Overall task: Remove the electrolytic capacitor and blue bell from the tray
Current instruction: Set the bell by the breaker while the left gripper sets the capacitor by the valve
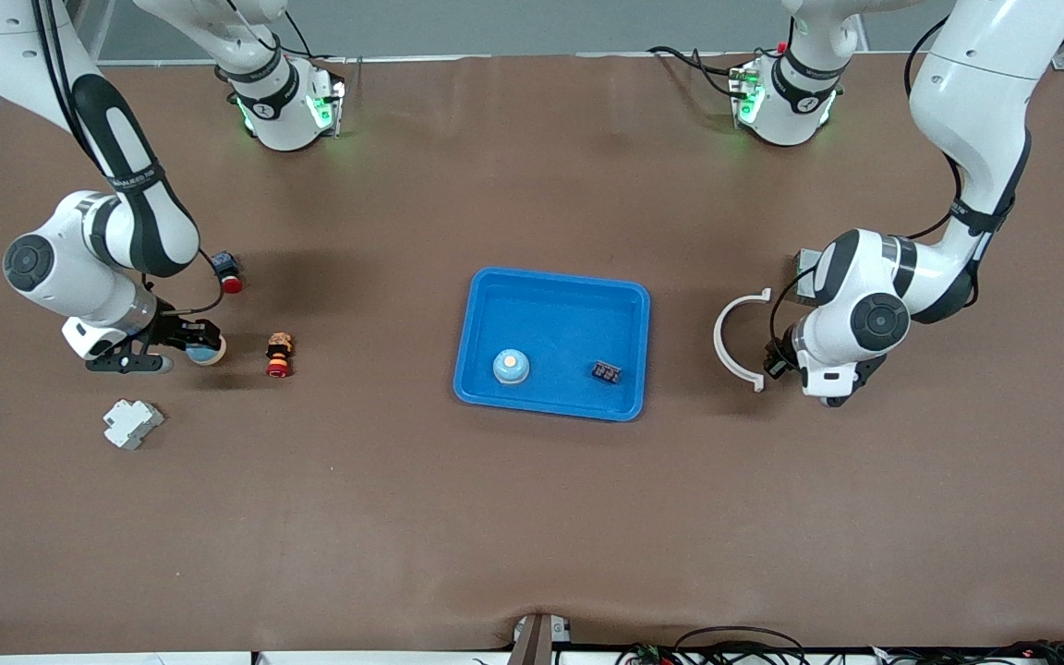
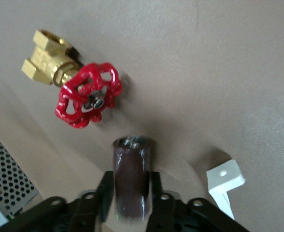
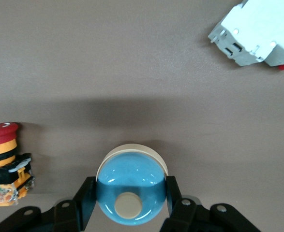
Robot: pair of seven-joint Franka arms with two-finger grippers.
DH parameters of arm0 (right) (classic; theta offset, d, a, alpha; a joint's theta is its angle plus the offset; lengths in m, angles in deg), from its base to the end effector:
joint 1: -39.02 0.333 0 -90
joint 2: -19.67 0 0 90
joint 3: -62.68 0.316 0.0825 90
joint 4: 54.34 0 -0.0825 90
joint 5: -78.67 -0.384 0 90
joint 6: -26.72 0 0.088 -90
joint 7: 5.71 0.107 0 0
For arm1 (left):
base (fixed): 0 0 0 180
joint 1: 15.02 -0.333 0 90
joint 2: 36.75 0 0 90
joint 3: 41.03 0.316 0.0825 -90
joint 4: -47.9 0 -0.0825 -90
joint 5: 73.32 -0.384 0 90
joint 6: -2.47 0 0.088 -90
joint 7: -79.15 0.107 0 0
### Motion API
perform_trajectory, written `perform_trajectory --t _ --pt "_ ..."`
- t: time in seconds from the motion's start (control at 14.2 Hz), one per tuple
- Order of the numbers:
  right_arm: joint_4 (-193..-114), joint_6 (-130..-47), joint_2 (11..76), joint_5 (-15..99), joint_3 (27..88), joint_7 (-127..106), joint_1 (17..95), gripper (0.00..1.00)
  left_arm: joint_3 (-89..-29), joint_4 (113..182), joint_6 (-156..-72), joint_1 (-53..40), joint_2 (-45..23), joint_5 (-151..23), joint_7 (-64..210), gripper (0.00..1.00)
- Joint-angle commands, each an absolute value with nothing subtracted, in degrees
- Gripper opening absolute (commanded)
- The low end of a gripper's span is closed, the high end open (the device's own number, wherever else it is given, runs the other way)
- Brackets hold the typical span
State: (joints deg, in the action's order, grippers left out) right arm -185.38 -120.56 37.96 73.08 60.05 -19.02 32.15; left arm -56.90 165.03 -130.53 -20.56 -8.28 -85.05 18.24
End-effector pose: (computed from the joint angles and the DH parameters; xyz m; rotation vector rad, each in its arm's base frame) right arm 0.5208 -0.0893 0.2090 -3.0982 0.0224 0.0417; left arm 0.5649 -0.0999 0.1878 -2.8109 -1.1018 0.2350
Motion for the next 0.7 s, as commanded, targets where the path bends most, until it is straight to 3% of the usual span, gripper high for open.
perform_trajectory --t 0.0,0.35,0.56,0.63 --pt "-185.7 -122.0 38.7 71.4 60.5 -20.0 32.0 0.00 -57.1 164.9 -131.3 -21.0 -9.6 -87.0 18.3 1.00" --pt "-185.3 -122.9 40.2 70.2 60.5 -19.9 32.6 0.00 -58.2 162.4 -127.0 -20.3 -14.6 -87.3 18.3 1.00" --pt "-185.3 -123.5 40.9 70.1 60.5 -19.7 32.5 0.00 -63.1 157.5 -119.5 -20.4 -16.1 -86.7 17.1 1.00" --pt "-185.3 -123.7 41.0 70.0 60.5 -19.5 32.5 0.43 -64.1 155.5 -117.2 -20.3 -15.9 -86.2 16.6 1.00"
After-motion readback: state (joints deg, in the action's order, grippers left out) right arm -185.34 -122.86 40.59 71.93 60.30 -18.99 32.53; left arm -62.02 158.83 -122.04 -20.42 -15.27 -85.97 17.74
